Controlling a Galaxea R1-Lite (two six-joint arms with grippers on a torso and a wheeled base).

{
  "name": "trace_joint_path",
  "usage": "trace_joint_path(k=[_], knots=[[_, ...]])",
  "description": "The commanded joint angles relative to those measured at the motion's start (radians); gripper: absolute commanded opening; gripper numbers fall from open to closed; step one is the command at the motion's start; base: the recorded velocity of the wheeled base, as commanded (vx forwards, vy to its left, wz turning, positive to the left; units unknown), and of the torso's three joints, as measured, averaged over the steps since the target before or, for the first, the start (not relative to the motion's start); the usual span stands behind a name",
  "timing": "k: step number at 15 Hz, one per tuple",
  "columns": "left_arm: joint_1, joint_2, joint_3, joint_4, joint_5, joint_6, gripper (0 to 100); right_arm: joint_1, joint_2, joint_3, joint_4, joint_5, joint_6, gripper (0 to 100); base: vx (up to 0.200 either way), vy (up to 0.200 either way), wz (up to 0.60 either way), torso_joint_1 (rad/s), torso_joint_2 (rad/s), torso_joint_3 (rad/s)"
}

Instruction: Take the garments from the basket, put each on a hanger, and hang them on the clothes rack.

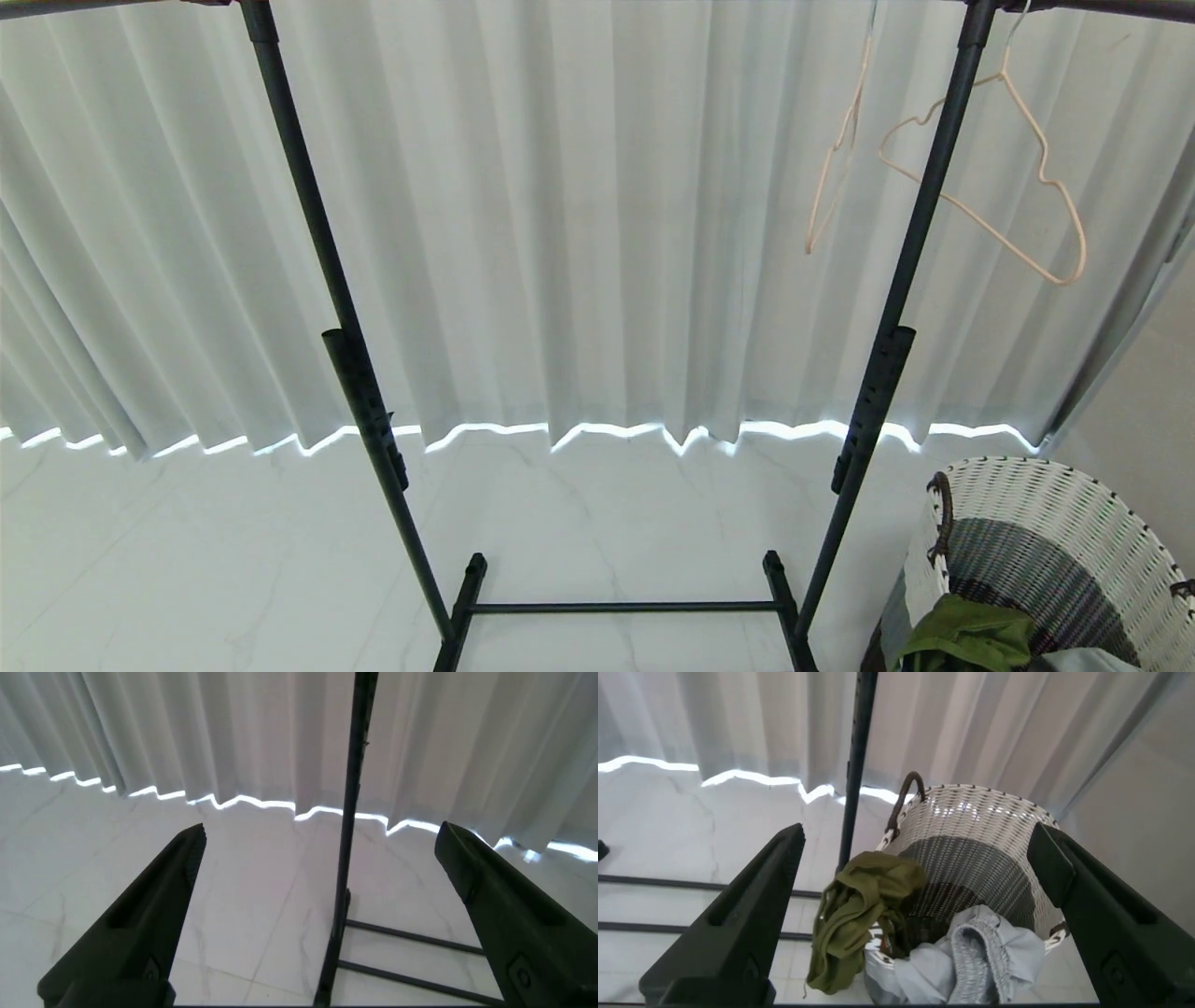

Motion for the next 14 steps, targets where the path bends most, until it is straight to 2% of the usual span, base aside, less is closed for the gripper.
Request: trace_joint_path(k=[1,14], knots=[[0.000,0.001,0.000,0.000,0.000,0.002,100,0.000,0.000,-0.001,0.000,0.001,-0.001,100,0.000,0.000,0.00,0.000,0.00,0.000],[0.000,0.001,0.000,0.000,0.000,0.000,100,0.000,0.000,0.000,0.000,0.001,0.005,100,0.000,0.000,0.00,-0.001,0.01,0.006]])
